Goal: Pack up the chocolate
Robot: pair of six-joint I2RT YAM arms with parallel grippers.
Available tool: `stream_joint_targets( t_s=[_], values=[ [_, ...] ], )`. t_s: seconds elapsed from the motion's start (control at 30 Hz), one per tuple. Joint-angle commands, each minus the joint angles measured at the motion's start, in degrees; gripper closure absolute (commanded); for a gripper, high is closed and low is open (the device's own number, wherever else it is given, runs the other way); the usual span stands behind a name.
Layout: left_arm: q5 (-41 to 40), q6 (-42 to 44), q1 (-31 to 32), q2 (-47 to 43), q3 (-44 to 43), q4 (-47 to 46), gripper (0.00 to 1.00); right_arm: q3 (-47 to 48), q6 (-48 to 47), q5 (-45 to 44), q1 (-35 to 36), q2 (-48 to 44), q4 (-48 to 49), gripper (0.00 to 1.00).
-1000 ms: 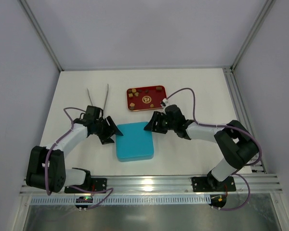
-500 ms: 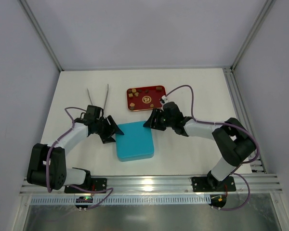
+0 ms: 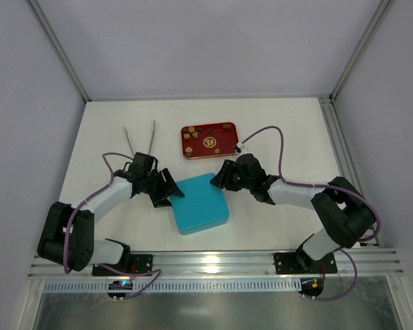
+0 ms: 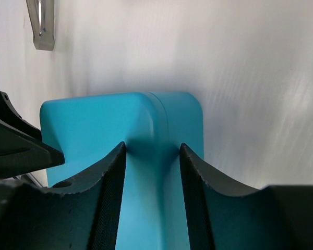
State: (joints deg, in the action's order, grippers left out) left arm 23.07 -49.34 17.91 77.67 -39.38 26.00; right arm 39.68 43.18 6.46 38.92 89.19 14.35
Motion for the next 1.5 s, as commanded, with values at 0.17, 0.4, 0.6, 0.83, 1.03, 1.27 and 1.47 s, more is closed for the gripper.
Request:
stream_joint_targets(
  t_s=[0.17, 0.4, 0.6, 0.83, 1.03, 1.27, 1.47],
  values=[
    [-10.85, -2.51, 6.16, 4.25, 6.5, 3.01, 0.45, -6.46, -3.45, -4.26, 1.07, -0.59, -13.99, 0.59],
    [-11.56, -3.04, 6.52, 0.91, 7.82, 2.74, 0.44, -5.93, -4.15, -3.91, 1.07, -1.65, -16.54, 0.59],
    [-12.09, -1.64, 5.73, -0.59, 7.39, 2.65, 0.39, -8.03, -3.37, -3.74, 1.07, -5.24, -17.16, 0.59],
    [-11.73, 1.0, 2.92, 1.08, 3.35, 2.21, 0.39, -9.71, -2.84, -3.82, 1.07, -11.48, -20.23, 0.59],
    [-10.94, 2.06, 2.92, 6.08, -1.05, 0.63, 0.45, -12.52, -0.47, -2.51, 1.16, -17.37, -21.38, 0.6],
    [-10.24, 2.32, 2.92, 10.83, -1.41, -2.09, 0.56, -16.03, 0.77, -2.77, 1.78, -20.37, -21.47, 0.61],
    [-10.06, 1.97, 2.92, 12.94, 0.09, -4.02, 0.61, -18.24, 3.14, -3.12, 3.97, -20.72, -19.36, 0.63]
  ],
)
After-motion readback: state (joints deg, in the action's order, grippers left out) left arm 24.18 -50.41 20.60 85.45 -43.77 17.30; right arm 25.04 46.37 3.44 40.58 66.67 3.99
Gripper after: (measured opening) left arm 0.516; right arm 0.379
